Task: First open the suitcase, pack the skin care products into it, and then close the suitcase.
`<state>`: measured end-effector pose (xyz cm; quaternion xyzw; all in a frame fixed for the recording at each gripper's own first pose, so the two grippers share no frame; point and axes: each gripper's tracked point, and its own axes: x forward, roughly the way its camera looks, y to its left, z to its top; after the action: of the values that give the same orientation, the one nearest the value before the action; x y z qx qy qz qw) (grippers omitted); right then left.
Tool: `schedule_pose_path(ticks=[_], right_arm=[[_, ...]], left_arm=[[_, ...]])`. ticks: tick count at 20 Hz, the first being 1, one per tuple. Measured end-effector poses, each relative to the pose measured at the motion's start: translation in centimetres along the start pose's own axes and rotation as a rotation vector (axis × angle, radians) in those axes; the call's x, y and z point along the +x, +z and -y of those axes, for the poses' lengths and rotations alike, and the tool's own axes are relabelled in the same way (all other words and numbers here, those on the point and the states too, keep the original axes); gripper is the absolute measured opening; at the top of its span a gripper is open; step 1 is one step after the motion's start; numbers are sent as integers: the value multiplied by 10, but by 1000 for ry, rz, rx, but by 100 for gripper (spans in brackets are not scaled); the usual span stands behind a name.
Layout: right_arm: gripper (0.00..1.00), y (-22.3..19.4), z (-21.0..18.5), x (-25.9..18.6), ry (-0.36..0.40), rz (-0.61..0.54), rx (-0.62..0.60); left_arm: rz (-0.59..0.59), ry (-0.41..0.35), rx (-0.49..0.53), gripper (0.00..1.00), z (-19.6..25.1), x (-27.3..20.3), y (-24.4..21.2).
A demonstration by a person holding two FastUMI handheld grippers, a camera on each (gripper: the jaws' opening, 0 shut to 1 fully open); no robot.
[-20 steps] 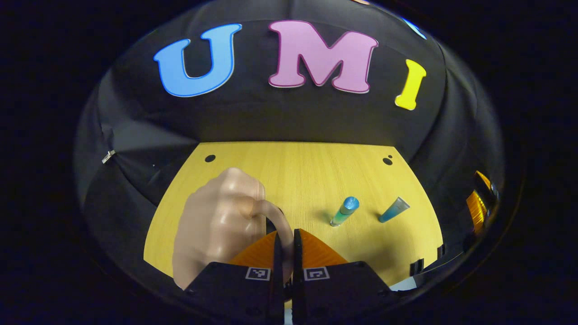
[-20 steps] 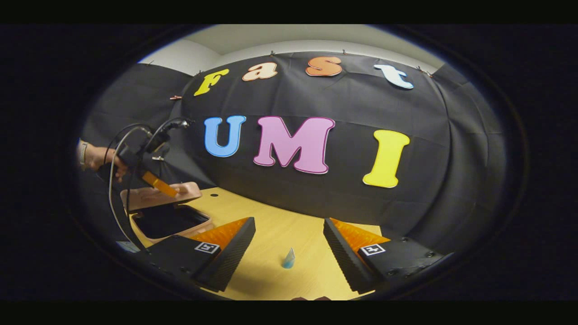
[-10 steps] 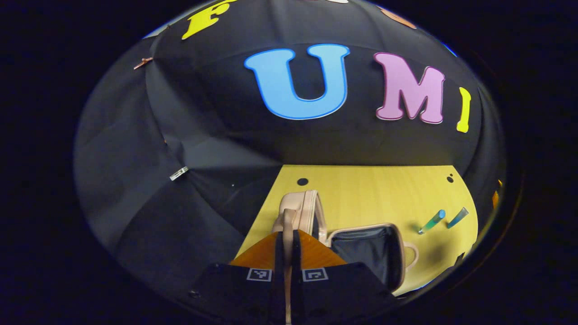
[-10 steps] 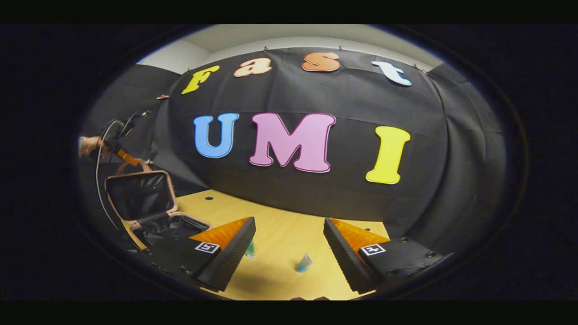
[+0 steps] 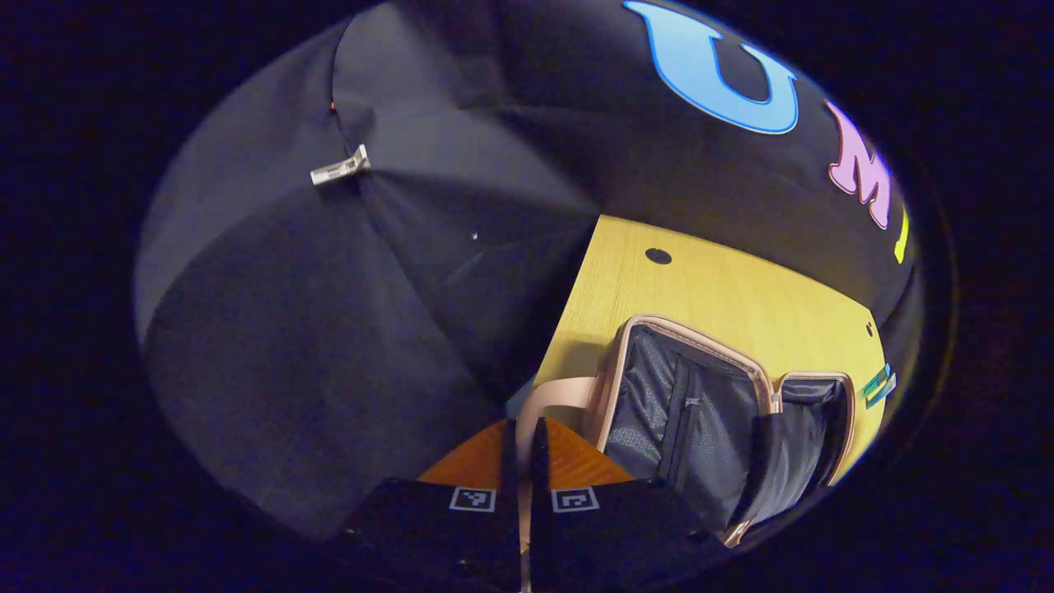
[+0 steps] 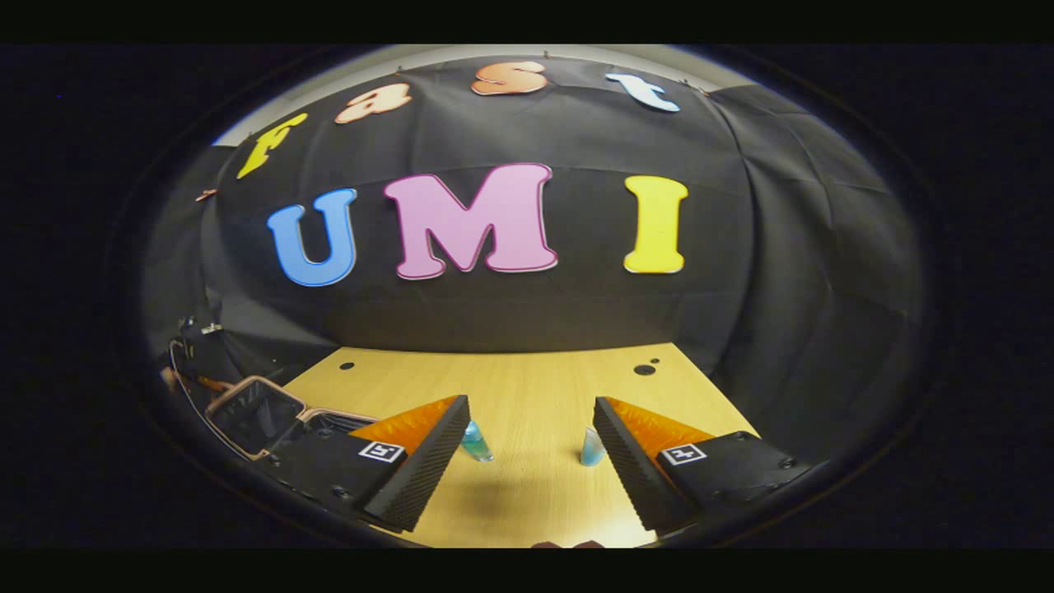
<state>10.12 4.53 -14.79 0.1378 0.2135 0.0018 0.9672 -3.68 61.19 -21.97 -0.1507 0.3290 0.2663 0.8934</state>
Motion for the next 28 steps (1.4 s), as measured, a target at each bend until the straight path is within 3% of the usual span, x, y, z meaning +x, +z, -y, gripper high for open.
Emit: schedule_pose_path(ticks=[3,5,7,9,11,14,15,16,22,23,24,28], right_arm=[[96,0,9,-4,-80,1,5],[96,-1,11,-5,-114,9,-15],[96,1,13,-4,-138,29,-36],[96,4,18,-6,-168,48,-63],[96,6,19,-7,-179,67,-88],[96,3,21,-9,-181,83,-119],[92,0,26,-7,-188,88,-130],[96,-2,29,-4,-192,84,-130],[96,-13,39,17,-153,52,-102],[92,-16,39,20,-142,43,-97],[97,-18,39,22,-128,39,-98],[96,-22,52,36,-104,38,-127]], left_arm=[[-42,11,29,12,0,36,-31],[-1,46,59,16,-13,45,-28],[60,26,56,28,-10,36,-16],[114,96,104,84,-20,23,-3],[191,143,148,96,-14,7,18],[321,101,128,97,35,-38,40],[353,8,102,97,85,-60,40],[379,-36,103,96,118,-72,42],[540,-263,211,96,320,-157,43],[554,-293,227,96,345,-163,41],[566,-324,243,96,371,-171,39],[600,-375,359,98,457,-197,14]])
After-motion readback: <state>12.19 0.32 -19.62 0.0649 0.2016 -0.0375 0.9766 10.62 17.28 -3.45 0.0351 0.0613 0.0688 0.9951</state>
